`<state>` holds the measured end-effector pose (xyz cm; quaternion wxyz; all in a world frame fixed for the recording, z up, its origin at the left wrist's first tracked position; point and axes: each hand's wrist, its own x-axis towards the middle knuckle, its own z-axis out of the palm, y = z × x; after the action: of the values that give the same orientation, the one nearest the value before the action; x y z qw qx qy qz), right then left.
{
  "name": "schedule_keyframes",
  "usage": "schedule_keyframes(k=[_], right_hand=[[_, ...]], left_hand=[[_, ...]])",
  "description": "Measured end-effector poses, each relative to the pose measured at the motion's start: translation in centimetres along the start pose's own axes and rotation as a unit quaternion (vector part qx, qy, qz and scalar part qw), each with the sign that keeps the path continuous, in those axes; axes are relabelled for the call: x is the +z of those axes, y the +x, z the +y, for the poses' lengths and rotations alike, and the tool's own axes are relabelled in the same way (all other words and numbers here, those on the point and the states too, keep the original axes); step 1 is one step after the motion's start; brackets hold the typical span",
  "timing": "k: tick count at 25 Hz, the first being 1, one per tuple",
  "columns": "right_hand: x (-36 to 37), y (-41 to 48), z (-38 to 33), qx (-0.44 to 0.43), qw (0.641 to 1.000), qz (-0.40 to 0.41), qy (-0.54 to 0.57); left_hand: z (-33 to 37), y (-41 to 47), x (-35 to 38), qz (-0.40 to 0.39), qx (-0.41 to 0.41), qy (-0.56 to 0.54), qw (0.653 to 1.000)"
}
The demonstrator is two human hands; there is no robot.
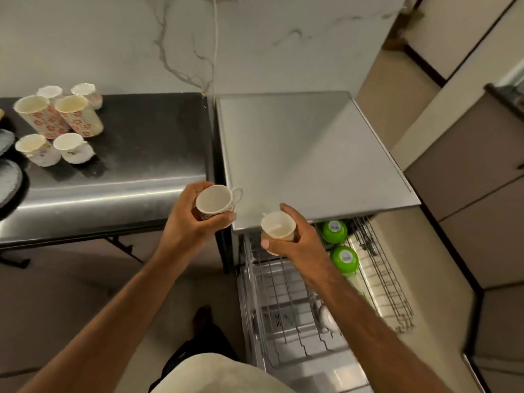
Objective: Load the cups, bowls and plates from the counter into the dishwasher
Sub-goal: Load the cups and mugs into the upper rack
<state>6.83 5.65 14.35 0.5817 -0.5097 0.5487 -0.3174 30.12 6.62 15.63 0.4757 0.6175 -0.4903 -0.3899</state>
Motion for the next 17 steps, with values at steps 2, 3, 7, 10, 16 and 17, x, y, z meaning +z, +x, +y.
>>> schedule_keyframes(k=[2,3,7,10,16,17], right_hand=[[-2.5,-1.1,2.5,0.028,0.999,0.026,0.020],[-3.6,-1.3,3.8,0.041,0.998,0.037,0.028],[-7.3,-1.9,10.0,0.104,0.991,0.078,0.044],[-8.9,-2.1,15.4,0.155,0.983,0.097,0.035],[-9.1,-2.5,25.7,0.211,0.964,0.141,-0.081],[-8.9,-2.8,27.2,0.219,0.960,0.145,-0.100]], left_hand=[[-0.7,-1.3,3.1,-0.034,-0.013,0.014,0.999],[-1.2,-1.9,4.6,-0.048,-0.020,0.018,0.998],[-4.2,-3.3,10.4,-0.127,-0.057,0.050,0.989],[-7.6,-3.7,14.6,-0.169,-0.078,0.070,0.980],[-15.1,-4.0,20.4,-0.210,-0.110,0.106,0.966],[-16.5,-4.0,21.0,-0.211,-0.112,0.119,0.964]])
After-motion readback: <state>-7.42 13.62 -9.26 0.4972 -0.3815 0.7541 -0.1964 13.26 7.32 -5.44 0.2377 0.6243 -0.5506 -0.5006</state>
